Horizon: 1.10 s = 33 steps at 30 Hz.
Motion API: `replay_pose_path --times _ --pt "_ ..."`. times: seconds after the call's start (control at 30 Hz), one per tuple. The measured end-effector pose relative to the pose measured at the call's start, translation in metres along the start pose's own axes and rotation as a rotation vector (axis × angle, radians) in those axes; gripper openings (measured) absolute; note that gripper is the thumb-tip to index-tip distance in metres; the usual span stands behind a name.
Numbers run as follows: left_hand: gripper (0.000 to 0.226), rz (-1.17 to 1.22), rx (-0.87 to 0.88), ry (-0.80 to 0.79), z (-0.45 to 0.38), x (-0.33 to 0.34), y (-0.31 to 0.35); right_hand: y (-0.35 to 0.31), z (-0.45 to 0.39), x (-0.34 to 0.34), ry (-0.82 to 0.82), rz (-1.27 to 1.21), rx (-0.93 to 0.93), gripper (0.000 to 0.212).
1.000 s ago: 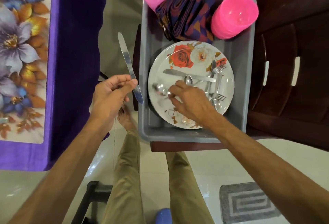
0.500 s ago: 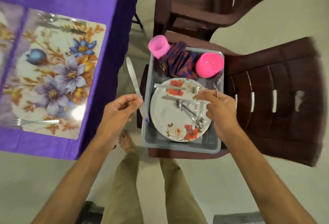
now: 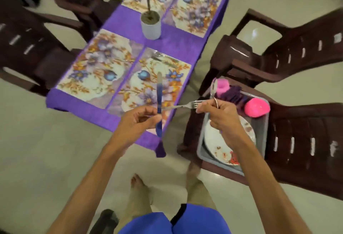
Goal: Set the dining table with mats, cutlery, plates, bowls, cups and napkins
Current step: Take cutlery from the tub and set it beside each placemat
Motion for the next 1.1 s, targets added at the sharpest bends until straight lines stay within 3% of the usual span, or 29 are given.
replay_pose_path --times 0.1,0.27,0.6,0.87,0.97,1.1 --pt "0.013 0.069 0.029 0.185 0.038 -0.090 0.010 -0.016 0.009 0.092 -0.111 0.061 0.039 0.008" --pt "0.015 0.069 -0.011 0.289 0.072 -0.215 0.027 -0.031 0.010 0.219 -0.232 0.156 0.102 0.011" --pt "0.016 -0.050 -0.047 0.192 -0.065 -0.354 0.069 -0.062 -0.089 0.324 -0.111 0.342 0.036 0.010" --pt "0.005 -0.184 -0.272 0.130 -0.162 -0.438 0.024 0.005 -0.171 0.417 -0.056 0.444 0.272 0.011" --pt "0.004 -0.353 -0.323 0.066 -0.180 -0.454 0.016 0.020 -0.173 0.429 -0.017 0.424 0.385 0.011" --pt "0.007 -0.389 -0.351 -0.028 -0.217 -0.465 0.023 -0.002 -0.184 0.430 0.154 0.301 0.440 0.014"
Point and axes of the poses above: each hand's wrist, its own z-axis away from the middle knuckle, its own x-axis out of the palm, y = z × x, the point moved 7 cm from there along -z, towards the middle knuckle, and after that the axes turned 15 degrees about z, right-handed, at the moved point
